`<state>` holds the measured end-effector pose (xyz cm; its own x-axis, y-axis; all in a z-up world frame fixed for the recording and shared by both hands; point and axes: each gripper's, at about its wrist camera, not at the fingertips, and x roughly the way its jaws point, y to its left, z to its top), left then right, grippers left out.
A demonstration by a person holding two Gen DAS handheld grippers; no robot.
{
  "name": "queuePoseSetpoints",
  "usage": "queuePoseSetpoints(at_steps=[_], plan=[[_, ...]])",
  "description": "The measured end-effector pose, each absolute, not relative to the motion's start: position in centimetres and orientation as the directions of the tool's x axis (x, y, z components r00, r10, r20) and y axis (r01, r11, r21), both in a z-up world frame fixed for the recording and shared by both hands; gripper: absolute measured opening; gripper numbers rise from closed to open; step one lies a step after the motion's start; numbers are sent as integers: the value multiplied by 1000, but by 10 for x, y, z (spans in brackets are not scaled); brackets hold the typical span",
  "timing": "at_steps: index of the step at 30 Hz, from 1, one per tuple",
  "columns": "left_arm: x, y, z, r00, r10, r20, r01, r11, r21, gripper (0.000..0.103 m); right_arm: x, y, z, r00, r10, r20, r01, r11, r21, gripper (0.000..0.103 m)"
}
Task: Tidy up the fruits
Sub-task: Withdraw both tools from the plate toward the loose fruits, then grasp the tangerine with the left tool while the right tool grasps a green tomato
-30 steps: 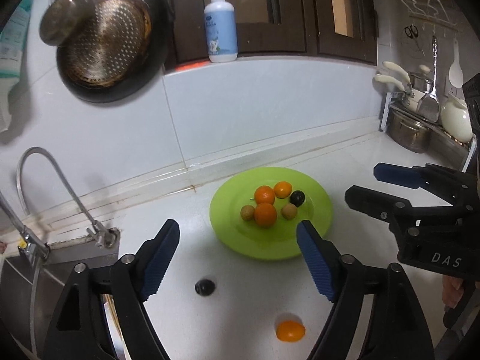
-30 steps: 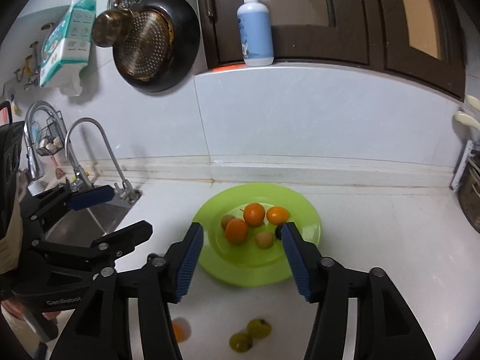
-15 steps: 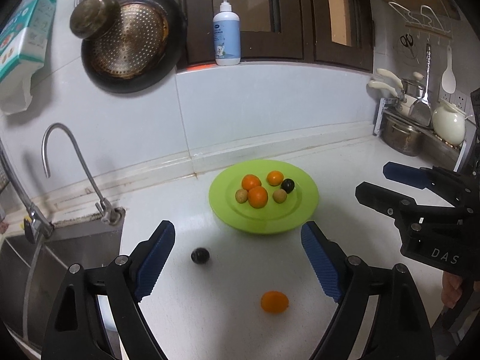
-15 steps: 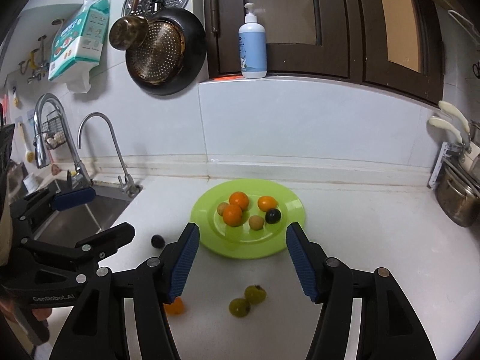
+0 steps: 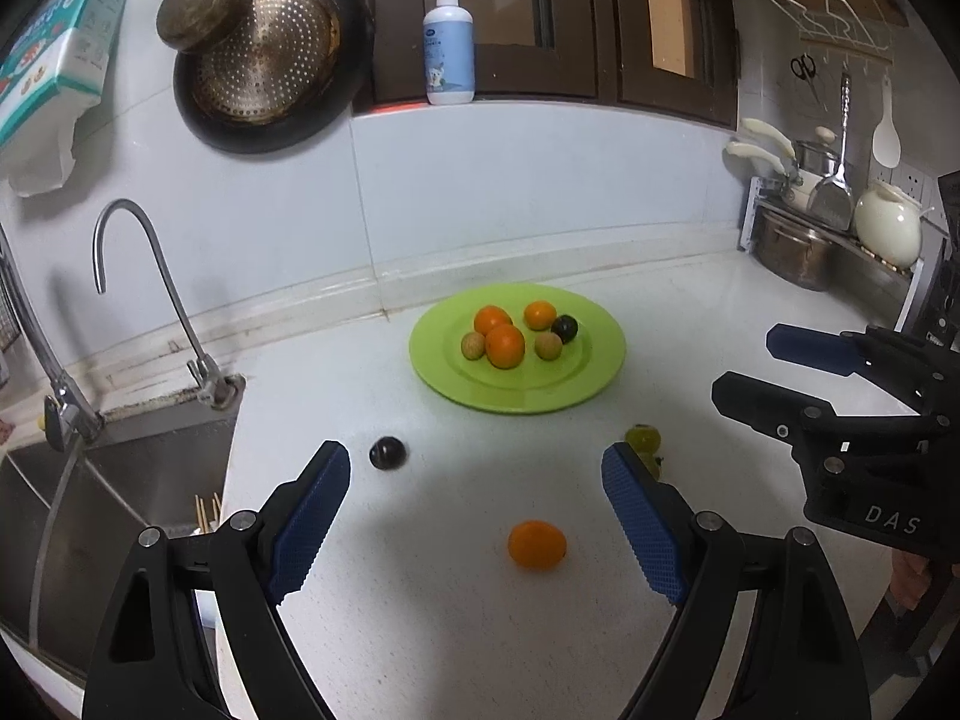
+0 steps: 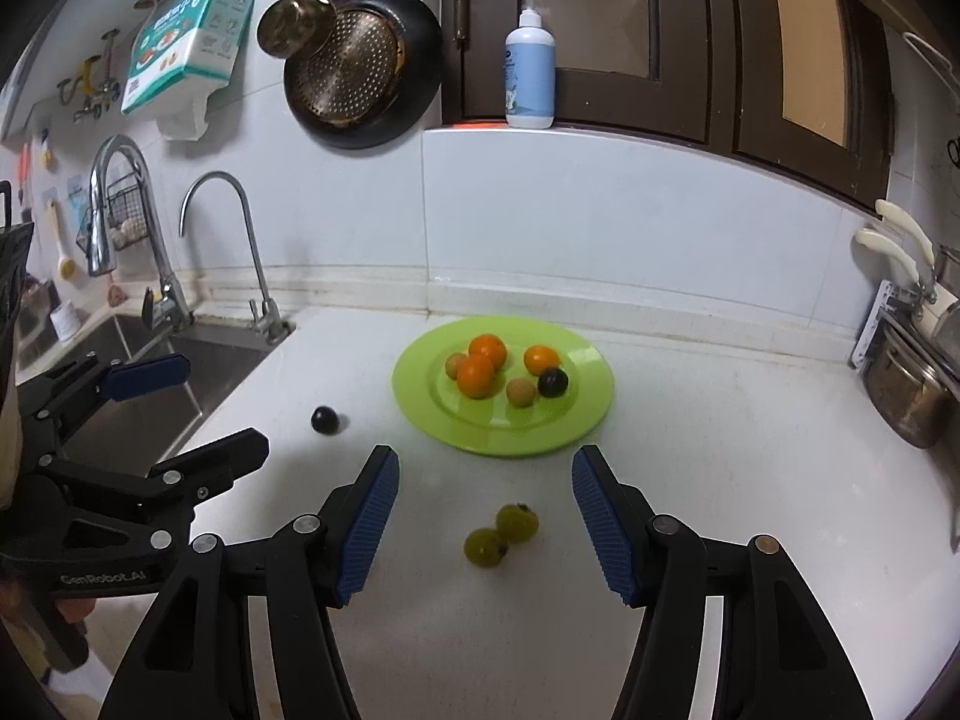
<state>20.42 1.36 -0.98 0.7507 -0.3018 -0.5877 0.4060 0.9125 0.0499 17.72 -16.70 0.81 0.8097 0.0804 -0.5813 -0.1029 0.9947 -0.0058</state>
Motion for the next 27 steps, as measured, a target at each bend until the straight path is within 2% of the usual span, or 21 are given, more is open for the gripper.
queuePoseSetpoints(at_steps=[23,27], plan=[[214,-5,-79,634,-288,-717,438,899,26,86,192,-178,-55,696,116,-708,-106,993,58,61],[218,-7,-88,614,-284,-737,441,897,22,82,201,-179,-66,673,130,-728,-109,991,76,61]])
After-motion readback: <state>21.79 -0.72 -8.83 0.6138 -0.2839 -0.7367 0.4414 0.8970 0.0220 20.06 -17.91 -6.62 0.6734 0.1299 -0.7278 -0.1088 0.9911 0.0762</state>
